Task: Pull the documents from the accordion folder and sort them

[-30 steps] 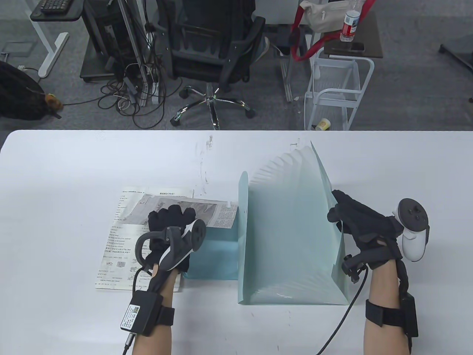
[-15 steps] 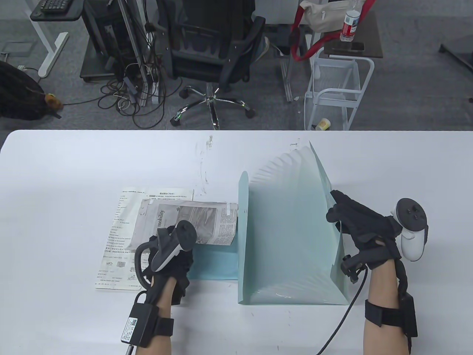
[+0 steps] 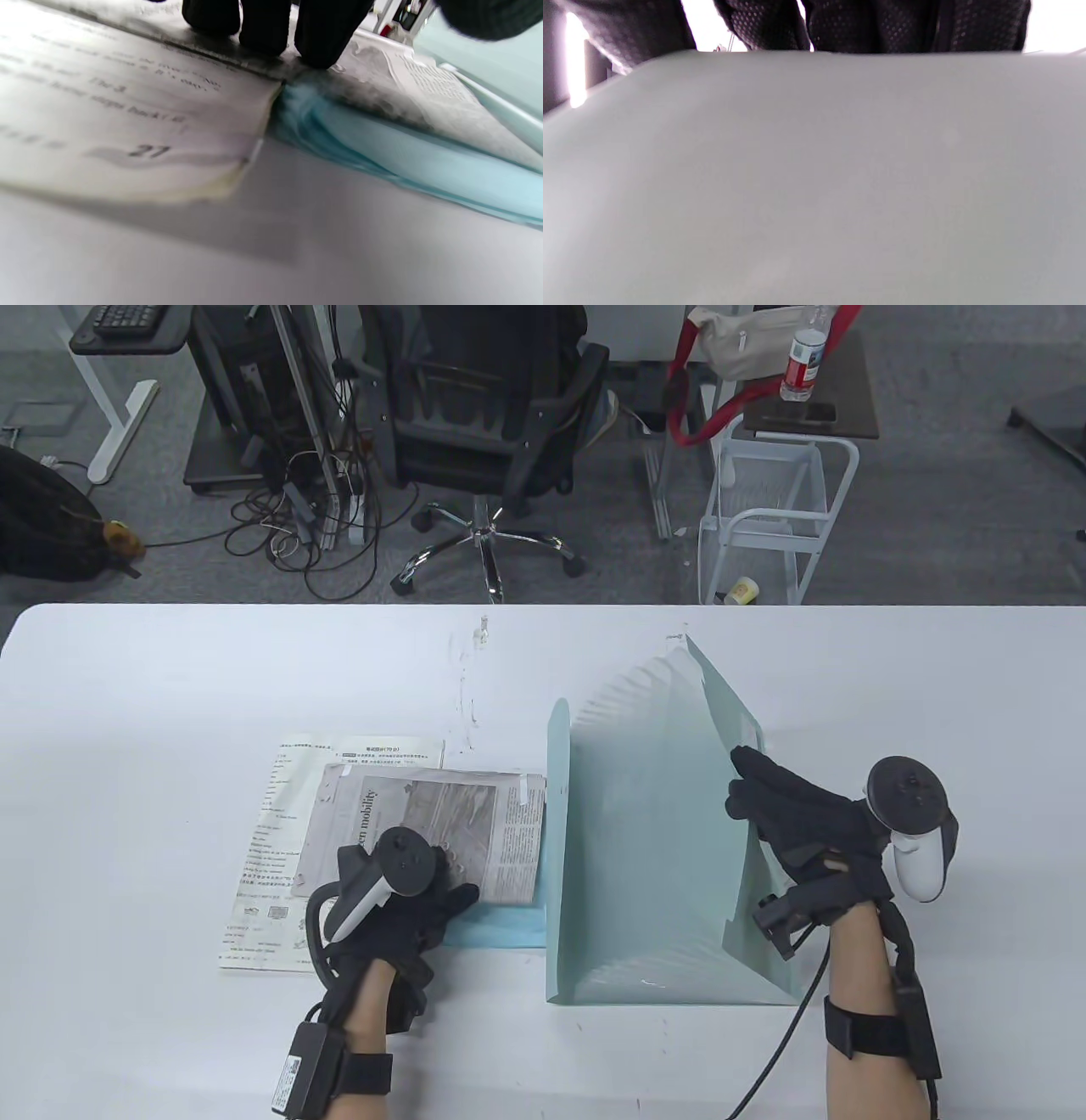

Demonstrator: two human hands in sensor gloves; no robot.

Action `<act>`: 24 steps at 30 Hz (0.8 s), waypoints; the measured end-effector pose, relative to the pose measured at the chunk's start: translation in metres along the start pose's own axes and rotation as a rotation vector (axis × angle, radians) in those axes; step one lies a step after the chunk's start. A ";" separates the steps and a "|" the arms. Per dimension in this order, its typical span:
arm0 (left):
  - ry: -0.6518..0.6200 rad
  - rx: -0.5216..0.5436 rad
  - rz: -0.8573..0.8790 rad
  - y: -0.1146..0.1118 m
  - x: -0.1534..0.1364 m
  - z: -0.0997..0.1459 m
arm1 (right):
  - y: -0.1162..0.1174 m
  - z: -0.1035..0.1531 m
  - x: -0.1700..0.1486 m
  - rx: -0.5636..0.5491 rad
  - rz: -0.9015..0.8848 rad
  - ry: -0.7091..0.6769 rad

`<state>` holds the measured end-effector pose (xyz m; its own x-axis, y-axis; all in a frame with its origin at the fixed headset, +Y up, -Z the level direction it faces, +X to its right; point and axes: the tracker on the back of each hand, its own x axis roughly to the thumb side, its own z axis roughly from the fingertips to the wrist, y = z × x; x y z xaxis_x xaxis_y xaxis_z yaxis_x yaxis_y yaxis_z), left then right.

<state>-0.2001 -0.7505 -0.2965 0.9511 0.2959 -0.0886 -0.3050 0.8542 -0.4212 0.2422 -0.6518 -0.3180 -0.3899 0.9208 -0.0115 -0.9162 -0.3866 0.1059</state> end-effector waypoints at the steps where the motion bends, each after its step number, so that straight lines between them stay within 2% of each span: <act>1: 0.009 -0.012 0.011 -0.001 0.000 0.002 | 0.005 0.000 0.002 -0.004 0.025 0.001; 5: 0.019 0.092 -0.002 0.000 -0.003 0.002 | 0.029 -0.001 0.008 -0.025 0.128 0.015; 8: 0.004 0.174 0.055 0.005 -0.005 0.007 | 0.054 -0.005 0.014 -0.033 0.235 0.055; 14: -0.077 0.306 0.159 0.010 -0.002 0.019 | 0.109 -0.029 0.018 0.026 0.520 0.177; 19: -0.190 0.316 0.191 0.008 0.016 0.027 | 0.140 -0.044 0.002 0.057 0.663 0.282; 24: -0.297 0.319 0.186 0.001 0.038 0.034 | 0.156 -0.051 -0.012 0.055 0.728 0.351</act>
<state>-0.1661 -0.7233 -0.2694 0.8381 0.5258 0.1450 -0.5127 0.8502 -0.1199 0.0988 -0.7256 -0.3523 -0.9015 0.3656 -0.2317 -0.4191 -0.8713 0.2554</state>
